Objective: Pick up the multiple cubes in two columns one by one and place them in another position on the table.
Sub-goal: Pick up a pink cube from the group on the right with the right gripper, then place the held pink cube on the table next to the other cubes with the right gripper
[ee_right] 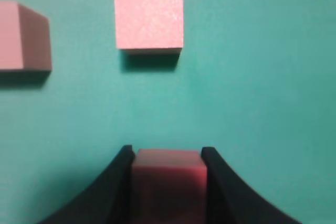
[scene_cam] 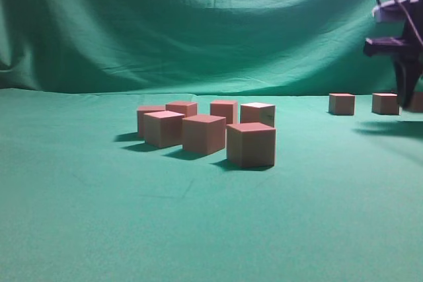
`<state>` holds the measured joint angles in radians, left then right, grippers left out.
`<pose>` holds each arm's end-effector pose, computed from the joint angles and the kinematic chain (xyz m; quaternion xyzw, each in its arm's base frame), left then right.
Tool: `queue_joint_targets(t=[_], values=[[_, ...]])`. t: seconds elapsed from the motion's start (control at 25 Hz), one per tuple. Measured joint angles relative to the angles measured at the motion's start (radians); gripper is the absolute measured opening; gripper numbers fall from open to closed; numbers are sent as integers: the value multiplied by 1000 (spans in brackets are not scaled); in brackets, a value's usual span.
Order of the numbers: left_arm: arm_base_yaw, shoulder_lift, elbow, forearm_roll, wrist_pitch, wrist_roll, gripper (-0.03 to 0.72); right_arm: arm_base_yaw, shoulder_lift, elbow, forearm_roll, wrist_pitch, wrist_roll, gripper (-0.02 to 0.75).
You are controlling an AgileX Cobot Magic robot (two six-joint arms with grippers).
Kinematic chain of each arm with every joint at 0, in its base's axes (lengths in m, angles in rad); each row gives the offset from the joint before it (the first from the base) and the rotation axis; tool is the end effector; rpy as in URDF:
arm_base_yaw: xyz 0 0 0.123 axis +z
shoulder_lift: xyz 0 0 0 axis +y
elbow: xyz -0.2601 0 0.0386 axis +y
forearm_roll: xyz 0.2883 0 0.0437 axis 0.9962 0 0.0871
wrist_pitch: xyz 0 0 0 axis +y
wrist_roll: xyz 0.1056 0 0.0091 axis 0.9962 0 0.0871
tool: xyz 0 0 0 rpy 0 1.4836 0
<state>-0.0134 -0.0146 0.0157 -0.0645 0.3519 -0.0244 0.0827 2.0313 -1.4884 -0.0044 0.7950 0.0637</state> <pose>0.1299 -0.0041 0.1733 -0.0217 0.7941 -0.0387 0.6062 0.4513 0.0371 0.1267 -0.0106 0.9872 0.0099 0.1591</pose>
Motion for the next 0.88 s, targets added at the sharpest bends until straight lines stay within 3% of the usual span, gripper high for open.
queue_joint_targets(t=[0.44, 0.64, 0.88], values=[[0, 0, 0, 0, 0, 0, 0, 34, -359, 2, 14, 275, 2, 280], [0, 0, 0, 0, 0, 0, 0, 136, -531, 50, 18, 295, 2, 280], [0, 0, 0, 0, 0, 0, 0, 305, -707, 228, 27, 278, 2, 280]])
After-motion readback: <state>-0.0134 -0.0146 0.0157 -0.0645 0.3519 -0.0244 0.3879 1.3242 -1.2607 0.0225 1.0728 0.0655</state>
